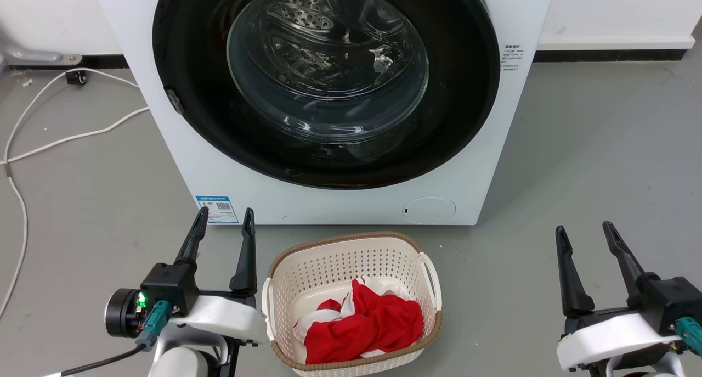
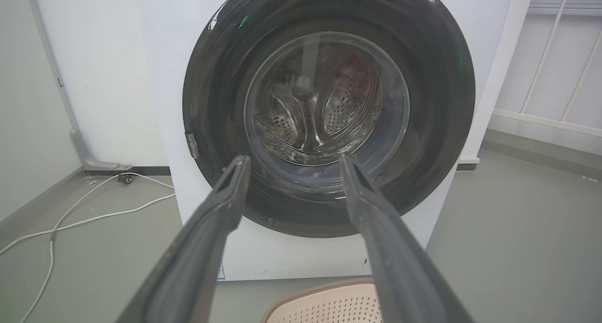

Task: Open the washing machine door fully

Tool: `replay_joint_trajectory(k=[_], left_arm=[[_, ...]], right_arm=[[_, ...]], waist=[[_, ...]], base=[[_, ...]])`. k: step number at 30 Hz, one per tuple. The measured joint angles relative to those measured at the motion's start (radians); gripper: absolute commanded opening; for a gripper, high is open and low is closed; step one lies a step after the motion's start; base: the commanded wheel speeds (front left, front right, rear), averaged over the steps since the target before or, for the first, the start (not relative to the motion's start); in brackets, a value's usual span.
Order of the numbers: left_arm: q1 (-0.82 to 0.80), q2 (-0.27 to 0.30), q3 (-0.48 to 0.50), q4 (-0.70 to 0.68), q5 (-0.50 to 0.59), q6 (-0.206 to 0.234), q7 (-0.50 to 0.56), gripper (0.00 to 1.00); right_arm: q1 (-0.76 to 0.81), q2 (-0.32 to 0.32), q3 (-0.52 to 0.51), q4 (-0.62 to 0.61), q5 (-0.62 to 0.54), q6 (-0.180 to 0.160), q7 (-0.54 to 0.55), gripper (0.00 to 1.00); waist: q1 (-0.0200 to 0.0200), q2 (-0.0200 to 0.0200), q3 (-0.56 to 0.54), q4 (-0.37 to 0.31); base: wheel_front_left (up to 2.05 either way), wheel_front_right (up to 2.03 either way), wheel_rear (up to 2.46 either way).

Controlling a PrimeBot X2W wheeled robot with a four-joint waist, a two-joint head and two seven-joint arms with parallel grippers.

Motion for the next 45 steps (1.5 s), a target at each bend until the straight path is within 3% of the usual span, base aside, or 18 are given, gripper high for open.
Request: replay_joint_trajectory(k=[21, 38, 39, 40, 41, 45], left_arm=[[0.0, -0.009, -0.001, -0.001, 0.134, 0.009, -0.036, 1.0], [0.004, -0.024, 0.017, 0.01, 0.127, -0.003, -0.039, 1.0], [0.004, -0.024, 0.019, 0.01, 0.126, -0.003, -0.039, 1.0], [0.004, -0.024, 0.019, 0.01, 0.126, -0.003, -0.039, 1.0], [0.004, -0.025, 0.019, 0.01, 0.126, -0.003, -0.039, 1.0], [0.006, -0.028, 0.023, 0.012, 0.126, -0.007, -0.039, 1.0]], right_arm=[[0.008, 0.0, -0.005, -0.007, -0.124, 0.0, -0.042, 1.0], [0.008, 0.0, -0.009, 0.001, -0.109, 0.0, -0.046, 1.0], [0.008, 0.0, -0.009, 0.002, -0.104, 0.0, -0.046, 0.89], [0.008, 0.0, -0.009, 0.002, -0.104, 0.0, -0.046, 0.41], [0.008, 0.0, -0.011, 0.003, -0.096, 0.0, -0.046, 0.0], [0.008, 0.0, -0.013, 0.005, -0.068, 0.0, -0.052, 0.0]], waist=[[0.0, 0.0, -0.001, 0.002], [0.0, 0.0, 0.0, 0.002], [0.0, 0.0, 0.0, 0.001], [0.0, 0.0, 0.0, 0.001], [0.0, 0.0, 0.0, 0.001], [0.0, 0.0, 0.0, 0.0]], base=[[0.0, 0.0, 0.0], [0.0, 0.0, 0.0], [0.0, 0.0, 0.0], [0.0, 0.0, 0.0], [0.0, 0.0, 0.0], [0.0, 0.0, 0.0]])
